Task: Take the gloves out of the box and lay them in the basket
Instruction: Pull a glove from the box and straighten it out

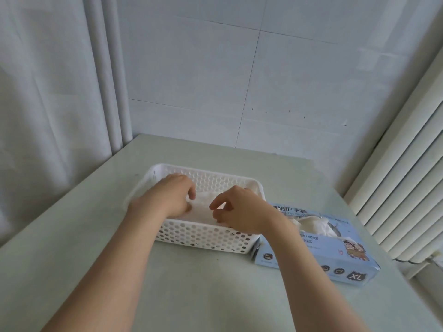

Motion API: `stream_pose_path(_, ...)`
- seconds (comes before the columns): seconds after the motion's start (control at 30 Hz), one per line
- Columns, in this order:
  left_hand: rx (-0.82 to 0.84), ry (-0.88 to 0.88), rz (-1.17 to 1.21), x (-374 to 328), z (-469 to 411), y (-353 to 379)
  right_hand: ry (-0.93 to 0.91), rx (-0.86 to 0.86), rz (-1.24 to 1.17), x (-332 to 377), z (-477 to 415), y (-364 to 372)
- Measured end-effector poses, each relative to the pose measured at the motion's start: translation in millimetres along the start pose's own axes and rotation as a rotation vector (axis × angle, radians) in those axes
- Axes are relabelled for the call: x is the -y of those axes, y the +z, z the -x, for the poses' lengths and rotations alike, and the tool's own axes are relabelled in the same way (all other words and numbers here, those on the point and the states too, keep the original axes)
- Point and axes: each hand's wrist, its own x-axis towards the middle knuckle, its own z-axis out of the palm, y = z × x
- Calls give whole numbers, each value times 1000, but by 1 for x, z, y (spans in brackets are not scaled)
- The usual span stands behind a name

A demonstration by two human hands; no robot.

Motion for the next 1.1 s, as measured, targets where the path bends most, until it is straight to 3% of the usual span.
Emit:
stream_pose_path(0.13, 193, -98, 11, 1, 3, 2, 24, -46, 64, -6, -10, 7)
stream_pose_path(0.43, 218, -106, -13, -3, 3, 1, 91, -69, 299, -11, -34, 24)
stream_pose_path(0.57, 168, -82, -23, -5, 4, -2, 53, -279, 408, -4, -26, 21)
stream_pose_path(0.73, -177, 175, 109, -31, 8, -9, 31, -571, 205, 2, -4, 2)
stream_pose_path(0.87, -259, 392, 214, -76, 22, -7, 32, -790, 25, -18, 21, -19)
stream_pose_path(1.1, -221, 608, 79, -120, 33, 30, 307, -706, 34, -80, 70, -40)
